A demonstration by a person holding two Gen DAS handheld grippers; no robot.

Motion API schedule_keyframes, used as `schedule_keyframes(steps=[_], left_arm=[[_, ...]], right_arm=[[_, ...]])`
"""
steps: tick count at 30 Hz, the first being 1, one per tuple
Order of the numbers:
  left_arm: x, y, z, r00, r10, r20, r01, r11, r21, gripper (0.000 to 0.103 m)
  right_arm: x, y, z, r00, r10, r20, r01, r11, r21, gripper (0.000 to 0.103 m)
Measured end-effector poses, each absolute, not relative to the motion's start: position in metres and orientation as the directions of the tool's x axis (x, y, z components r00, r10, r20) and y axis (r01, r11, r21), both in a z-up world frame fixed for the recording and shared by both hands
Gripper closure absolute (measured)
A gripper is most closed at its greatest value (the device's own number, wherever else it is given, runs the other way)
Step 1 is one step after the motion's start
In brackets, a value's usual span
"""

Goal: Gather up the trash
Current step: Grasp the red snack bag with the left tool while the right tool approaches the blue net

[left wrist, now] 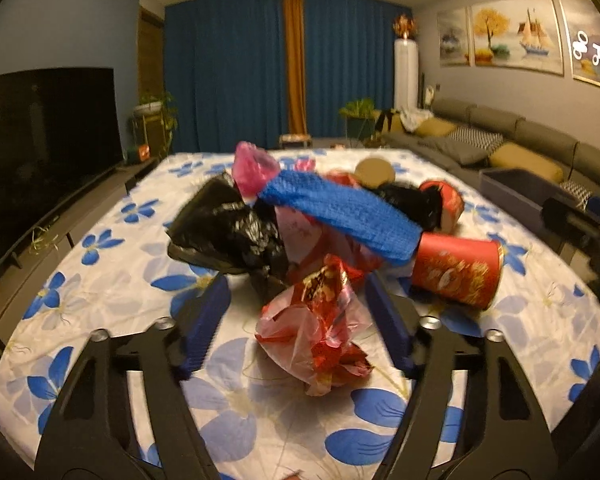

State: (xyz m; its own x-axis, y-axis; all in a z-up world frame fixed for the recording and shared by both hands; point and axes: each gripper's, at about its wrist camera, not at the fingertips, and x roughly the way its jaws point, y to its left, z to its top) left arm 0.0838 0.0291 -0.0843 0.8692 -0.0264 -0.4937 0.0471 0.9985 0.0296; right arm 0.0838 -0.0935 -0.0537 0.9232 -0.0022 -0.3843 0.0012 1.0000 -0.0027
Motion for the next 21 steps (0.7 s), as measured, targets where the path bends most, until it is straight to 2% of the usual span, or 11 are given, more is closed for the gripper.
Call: schedule_keyframes(steps=[1,2,3,4,5,6,10,16,21], left_arm=[[0.086,0.029,-0.087,0.863,-0.027,-0.505,0.049,0.998,0.03,0.044],[0.09,0.03,-0.091,0.853,-0.036,-0.521,0.058,0.998,0.026,0.051],[0.093,0.03,-0.093,0.844,-0.042,-0.534,0.064,0.998,0.023,0.059],[0.095,0.03,-0.095,0.835,-0.048,-0.548,0.07,0.997,0.019,0.061],[0.097,0.032,-0.098,0.835,-0.054,-0.547,0.073,0.997,0.014,0.063],[0.097,0.033,-0.098,0.837,-0.056,-0.544,0.075,0.997,0.013,0.071],[0.095,0.043,-0.098,0.837,-0.084,-0.541,0.086,0.996,-0.023,0.09],[0.08,0.061,-0.08,0.869,-0.083,-0.488,0.064,0.996,-0.054,0.093],[0.067,0.089,-0.054,0.91,-0.012,-0.415,-0.014,0.998,-0.06,0.092]], right_arm=[[0.086,-0.092,-0.055,0.923,0.007,-0.386,-0.009,1.0,-0.004,0.014],[0.088,-0.089,-0.055,0.922,0.013,-0.387,-0.017,1.0,-0.007,0.015],[0.09,-0.087,-0.056,0.921,0.02,-0.39,-0.025,1.0,-0.009,0.021],[0.094,-0.083,-0.058,0.917,0.031,-0.398,-0.039,0.999,-0.012,0.024],[0.096,-0.081,-0.059,0.914,0.038,-0.403,-0.047,0.999,-0.012,0.024],[0.099,-0.079,-0.06,0.911,0.049,-0.41,-0.058,0.998,-0.009,0.024],[0.11,-0.068,-0.064,0.897,0.087,-0.433,-0.097,0.995,0.0,0.027],[0.121,-0.049,-0.068,0.885,0.125,-0.448,-0.148,0.989,-0.018,0.03],[0.141,-0.03,-0.074,0.876,0.141,-0.462,-0.179,0.983,-0.039,0.03]])
